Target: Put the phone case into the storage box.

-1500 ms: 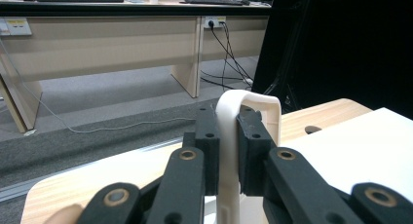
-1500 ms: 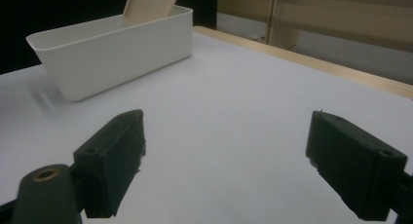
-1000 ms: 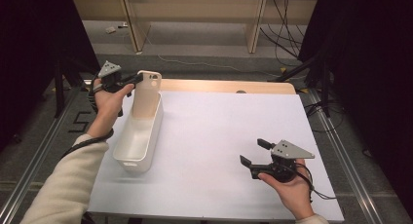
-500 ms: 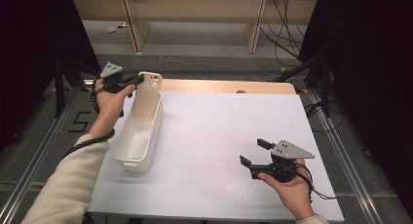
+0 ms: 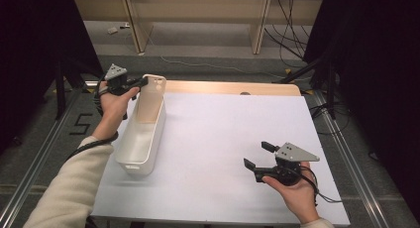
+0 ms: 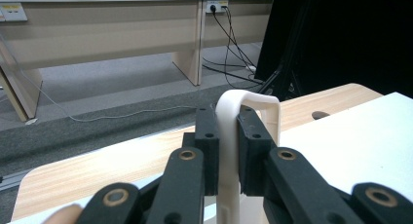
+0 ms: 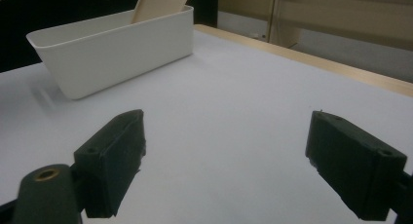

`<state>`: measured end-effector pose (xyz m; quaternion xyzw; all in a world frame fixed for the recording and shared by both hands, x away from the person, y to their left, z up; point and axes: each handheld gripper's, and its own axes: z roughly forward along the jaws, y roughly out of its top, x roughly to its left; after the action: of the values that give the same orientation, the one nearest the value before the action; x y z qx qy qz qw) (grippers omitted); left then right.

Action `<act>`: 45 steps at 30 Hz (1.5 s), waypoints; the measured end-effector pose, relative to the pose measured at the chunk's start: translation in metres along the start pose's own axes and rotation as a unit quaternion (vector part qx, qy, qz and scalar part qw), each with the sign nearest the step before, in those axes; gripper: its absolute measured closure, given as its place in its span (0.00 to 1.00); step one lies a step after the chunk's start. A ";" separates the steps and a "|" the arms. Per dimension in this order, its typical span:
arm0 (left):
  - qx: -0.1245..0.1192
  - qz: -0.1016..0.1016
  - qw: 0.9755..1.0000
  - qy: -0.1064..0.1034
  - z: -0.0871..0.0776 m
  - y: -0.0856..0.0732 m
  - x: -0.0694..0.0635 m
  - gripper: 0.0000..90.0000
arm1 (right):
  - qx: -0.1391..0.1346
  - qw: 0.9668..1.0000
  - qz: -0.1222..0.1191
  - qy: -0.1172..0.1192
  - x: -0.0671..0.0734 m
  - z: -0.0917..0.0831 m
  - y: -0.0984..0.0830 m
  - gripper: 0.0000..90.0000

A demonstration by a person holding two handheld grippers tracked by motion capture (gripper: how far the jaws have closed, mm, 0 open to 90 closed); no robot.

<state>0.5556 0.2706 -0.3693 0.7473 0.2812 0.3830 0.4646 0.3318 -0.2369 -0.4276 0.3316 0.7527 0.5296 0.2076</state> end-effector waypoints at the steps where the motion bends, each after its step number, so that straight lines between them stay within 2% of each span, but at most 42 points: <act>1: 0.002 0.001 1.000 0.000 0.000 0.000 0.000 0.90 | 0.000 1.000 -0.001 -0.001 0.000 0.000 0.000 0.18; 4: 0.003 0.003 1.000 0.000 0.001 -0.001 0.001 0.90 | 0.001 1.000 0.003 0.000 0.000 0.000 0.000 0.18; 6: 0.005 0.003 1.000 0.001 0.001 -0.002 0.001 0.90 | -0.006 1.000 -0.009 -0.005 -0.001 0.000 0.000 0.18; 7: 0.005 0.004 1.000 0.000 0.002 -0.002 0.001 0.90 | -0.007 1.000 -0.008 -0.007 -0.001 0.000 0.000 0.18; 8: 0.006 0.004 1.000 0.000 0.002 -0.003 0.001 0.90 | -0.004 1.000 0.004 0.004 0.000 0.001 0.000 0.18; 10: 0.008 0.004 1.000 0.000 0.002 -0.003 0.001 0.90 | -0.003 1.000 0.005 0.003 0.000 0.001 -0.001 0.18; 11: 0.008 0.005 1.000 0.000 0.003 -0.003 0.001 0.90 | -0.003 1.000 0.004 0.002 0.000 0.001 0.000 0.18; 12: 0.008 0.005 1.000 0.000 0.003 -0.004 0.001 0.90 | -0.007 1.000 -0.009 -0.007 -0.001 0.000 0.000 0.18; 16: 0.008 0.005 1.000 0.000 0.003 -0.004 0.001 0.90 | -0.002 1.000 -0.009 -0.006 -0.002 -0.001 0.000 0.18; 17: 0.009 0.006 1.000 0.000 0.003 -0.005 0.001 0.90 | 0.003 1.000 0.000 -0.002 0.000 -0.001 0.000 0.18; 20: 0.011 0.006 1.000 0.000 0.004 -0.006 0.002 0.90 | 0.002 1.000 0.001 -0.002 0.000 0.000 0.000 0.18; 21: 0.012 0.007 1.000 0.000 0.004 -0.006 0.002 0.90 | -0.006 1.000 -0.010 -0.006 -0.001 0.000 0.000 0.18; 24: 0.015 0.008 1.000 0.000 0.005 -0.008 0.002 0.90 | 0.002 1.000 0.000 -0.003 0.000 -0.001 0.000 0.18; 25: 0.015 0.009 1.000 0.000 0.006 -0.008 0.002 0.90 | -0.007 1.000 -0.009 -0.007 -0.001 0.000 0.000 0.18; 29: 0.018 0.010 1.000 -0.002 0.007 -0.010 0.003 0.89 | -0.003 1.000 -0.009 -0.005 -0.001 0.000 0.000 0.18; 30: 0.020 0.011 1.000 -0.001 0.008 -0.011 0.004 0.89 | 0.004 1.000 -0.002 -0.003 -0.001 -0.001 0.000 0.18; 32: 0.022 0.012 1.000 -0.002 0.008 -0.012 0.005 0.89 | 0.000 1.000 0.001 -0.003 0.000 -0.001 0.000 0.18; 35: 0.025 0.014 1.000 -0.001 0.008 -0.013 0.006 0.89 | -0.006 1.000 -0.008 -0.004 -0.001 0.000 0.000 0.18; 36: 0.026 0.013 1.000 -0.001 0.008 -0.014 0.006 0.89 | 0.000 1.000 -0.001 -0.004 0.000 0.000 0.000 0.18; 41: 0.031 0.014 0.999 -0.002 0.010 -0.016 0.008 0.89 | 0.003 1.000 0.003 -0.001 0.000 -0.001 0.000 0.18; 42: 0.031 0.016 0.999 -0.002 0.010 -0.017 0.008 0.89 | -0.003 1.000 -0.006 -0.005 -0.001 0.000 0.000 0.18; 45: 0.034 0.016 0.999 -0.002 0.010 -0.018 0.008 0.89 | 0.000 1.000 0.001 -0.002 0.000 -0.001 0.000 0.18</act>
<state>0.5678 0.2793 -0.3856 0.7675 0.2812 0.3795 0.4335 0.3314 -0.2374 -0.4275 0.3335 0.7520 0.5292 0.2079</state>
